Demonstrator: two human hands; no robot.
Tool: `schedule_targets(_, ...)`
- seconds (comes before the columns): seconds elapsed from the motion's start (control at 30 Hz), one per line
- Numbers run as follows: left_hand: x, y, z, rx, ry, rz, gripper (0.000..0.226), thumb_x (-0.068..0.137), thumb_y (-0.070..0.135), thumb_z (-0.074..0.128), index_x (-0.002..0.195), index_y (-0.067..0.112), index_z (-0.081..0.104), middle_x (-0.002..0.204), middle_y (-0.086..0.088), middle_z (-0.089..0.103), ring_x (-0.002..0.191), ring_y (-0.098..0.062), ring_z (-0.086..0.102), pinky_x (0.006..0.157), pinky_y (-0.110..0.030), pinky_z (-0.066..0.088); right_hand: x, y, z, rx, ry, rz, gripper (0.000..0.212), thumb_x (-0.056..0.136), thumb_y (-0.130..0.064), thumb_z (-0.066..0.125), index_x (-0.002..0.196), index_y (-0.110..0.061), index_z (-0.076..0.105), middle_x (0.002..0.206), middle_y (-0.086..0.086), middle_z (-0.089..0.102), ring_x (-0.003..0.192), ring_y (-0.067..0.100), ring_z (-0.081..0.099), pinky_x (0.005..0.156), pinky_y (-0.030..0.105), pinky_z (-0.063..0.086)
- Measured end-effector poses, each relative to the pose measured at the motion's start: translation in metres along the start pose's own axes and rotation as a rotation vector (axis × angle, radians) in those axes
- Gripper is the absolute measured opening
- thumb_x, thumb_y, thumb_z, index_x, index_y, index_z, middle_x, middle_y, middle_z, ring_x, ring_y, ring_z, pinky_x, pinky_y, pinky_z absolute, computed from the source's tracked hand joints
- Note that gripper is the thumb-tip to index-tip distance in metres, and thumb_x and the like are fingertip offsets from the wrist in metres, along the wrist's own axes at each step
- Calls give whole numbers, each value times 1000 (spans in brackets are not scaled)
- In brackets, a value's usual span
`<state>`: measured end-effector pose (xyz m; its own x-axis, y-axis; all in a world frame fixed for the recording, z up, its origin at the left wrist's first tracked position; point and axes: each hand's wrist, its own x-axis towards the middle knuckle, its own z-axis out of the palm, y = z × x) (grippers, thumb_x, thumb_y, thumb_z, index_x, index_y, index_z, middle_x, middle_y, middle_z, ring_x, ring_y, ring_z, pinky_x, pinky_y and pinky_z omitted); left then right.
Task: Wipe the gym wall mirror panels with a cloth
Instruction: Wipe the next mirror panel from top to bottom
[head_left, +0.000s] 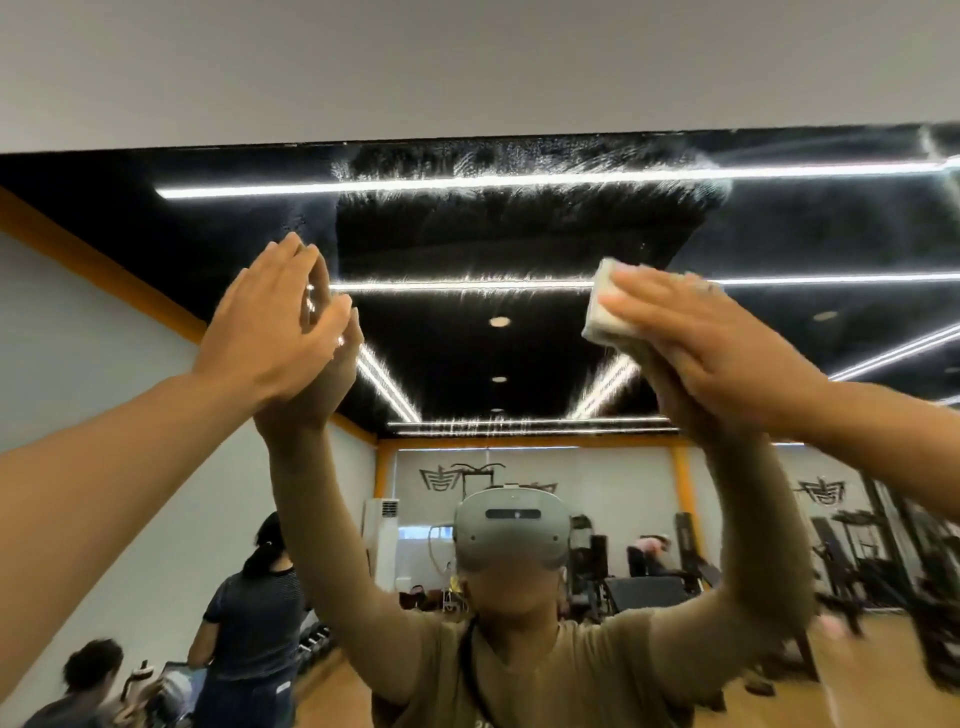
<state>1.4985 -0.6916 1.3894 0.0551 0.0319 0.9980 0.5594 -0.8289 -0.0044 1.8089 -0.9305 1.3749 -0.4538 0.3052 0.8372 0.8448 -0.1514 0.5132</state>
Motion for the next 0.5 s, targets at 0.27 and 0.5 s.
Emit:
schedule_targets(0.27, 2, -1, 6, 76, 19, 15, 66, 101, 48, 42, 154, 12, 29, 162, -8, 25, 152, -24, 16, 123, -46, 16, 81, 45, -7, -67, 265, 478, 34, 89, 8, 39, 119, -2, 54, 123, 22, 48, 119, 39, 45, 103, 45, 36)
schedule_targets(0.5, 7, -5, 9, 107, 9, 24, 54, 100, 49, 40, 135, 8, 42, 139, -18, 46, 134, -36, 41, 114, -56, 33, -78, -73, 29, 74, 182, 269, 50, 100, -23, 30, 150, -31, 34, 156, -7, 29, 146, 14, 24, 118, 37, 18)
